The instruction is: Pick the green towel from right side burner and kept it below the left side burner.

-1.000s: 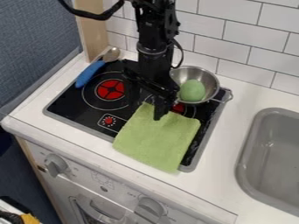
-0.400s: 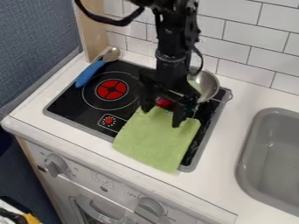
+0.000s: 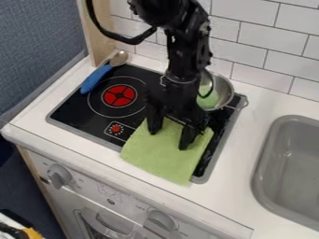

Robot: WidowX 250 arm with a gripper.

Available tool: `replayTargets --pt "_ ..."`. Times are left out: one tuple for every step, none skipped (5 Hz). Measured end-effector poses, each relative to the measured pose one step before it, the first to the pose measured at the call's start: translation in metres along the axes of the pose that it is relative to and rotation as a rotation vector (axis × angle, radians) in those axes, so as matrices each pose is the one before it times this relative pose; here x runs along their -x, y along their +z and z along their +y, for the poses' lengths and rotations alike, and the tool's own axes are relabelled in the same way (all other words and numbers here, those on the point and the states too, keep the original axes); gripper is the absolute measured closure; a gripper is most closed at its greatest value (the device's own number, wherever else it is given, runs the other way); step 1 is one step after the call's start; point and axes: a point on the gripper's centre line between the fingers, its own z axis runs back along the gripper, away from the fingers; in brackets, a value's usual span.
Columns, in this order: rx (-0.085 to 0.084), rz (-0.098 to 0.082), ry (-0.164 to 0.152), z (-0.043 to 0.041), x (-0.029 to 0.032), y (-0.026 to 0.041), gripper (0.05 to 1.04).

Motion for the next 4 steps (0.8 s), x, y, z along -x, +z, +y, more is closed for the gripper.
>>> replayTargets --pt "0.0017 0.0095 0.0069 0.00619 -0.00049 -0.00381 0.085" --pt "-0.0019 -0.0016 -0.0019 0.0059 0.00081 -0.0014 0.085" --pt "-0.0278 0.0002 -0.0252 0.00938 0.00194 -0.00172 0.084" --pt "-0.0015 -0.012 -0.0109 0.0168 0.00199 -0.00212 0.083"
